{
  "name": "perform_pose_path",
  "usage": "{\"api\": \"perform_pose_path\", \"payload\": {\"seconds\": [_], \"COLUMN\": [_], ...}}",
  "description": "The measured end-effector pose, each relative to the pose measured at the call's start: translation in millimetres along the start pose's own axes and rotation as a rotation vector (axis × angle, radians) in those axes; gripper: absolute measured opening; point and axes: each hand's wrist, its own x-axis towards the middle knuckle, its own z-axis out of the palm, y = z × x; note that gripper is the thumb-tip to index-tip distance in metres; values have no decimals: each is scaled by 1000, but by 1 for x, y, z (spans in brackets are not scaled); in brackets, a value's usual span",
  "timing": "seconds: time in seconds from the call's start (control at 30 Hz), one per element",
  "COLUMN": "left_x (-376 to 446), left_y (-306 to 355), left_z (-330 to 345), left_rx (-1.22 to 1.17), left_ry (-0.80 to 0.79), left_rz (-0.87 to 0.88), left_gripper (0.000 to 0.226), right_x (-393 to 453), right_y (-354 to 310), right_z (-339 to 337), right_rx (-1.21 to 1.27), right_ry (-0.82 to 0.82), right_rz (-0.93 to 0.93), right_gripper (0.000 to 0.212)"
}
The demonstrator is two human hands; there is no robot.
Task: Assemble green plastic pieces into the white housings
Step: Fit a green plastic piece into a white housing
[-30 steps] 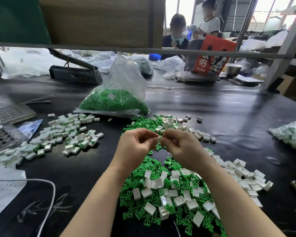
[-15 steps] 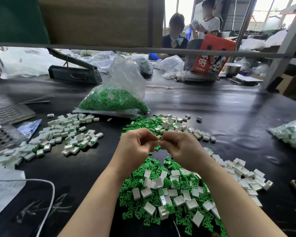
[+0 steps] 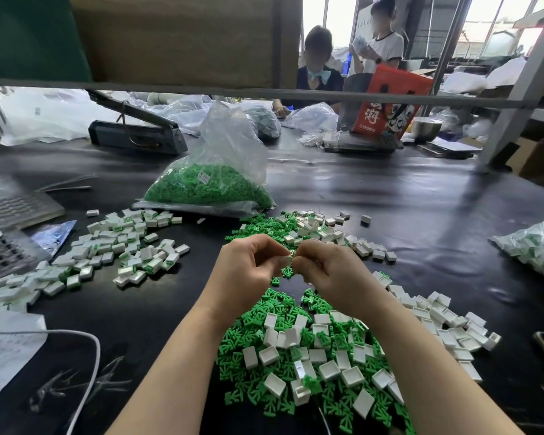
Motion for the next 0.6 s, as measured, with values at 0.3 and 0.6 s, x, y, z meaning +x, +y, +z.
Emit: {"api": "perform_pose_path", "payload": {"seconds": [0.3, 0.6], "left_x": [2, 1], "left_y": [-5, -11], "left_z": [0, -5], "left_rx": [-24, 80], "left_ry": [-126, -315], "left_rz": [-53, -89], "left_gripper": [5, 18], "right_x": [-1, -2], "right_y": [-3, -1], "right_z": [2, -2], "right_rx": [104, 93], "right_ry": [-142, -254], "right_rz": [93, 89], "right_gripper": [27, 37]}}
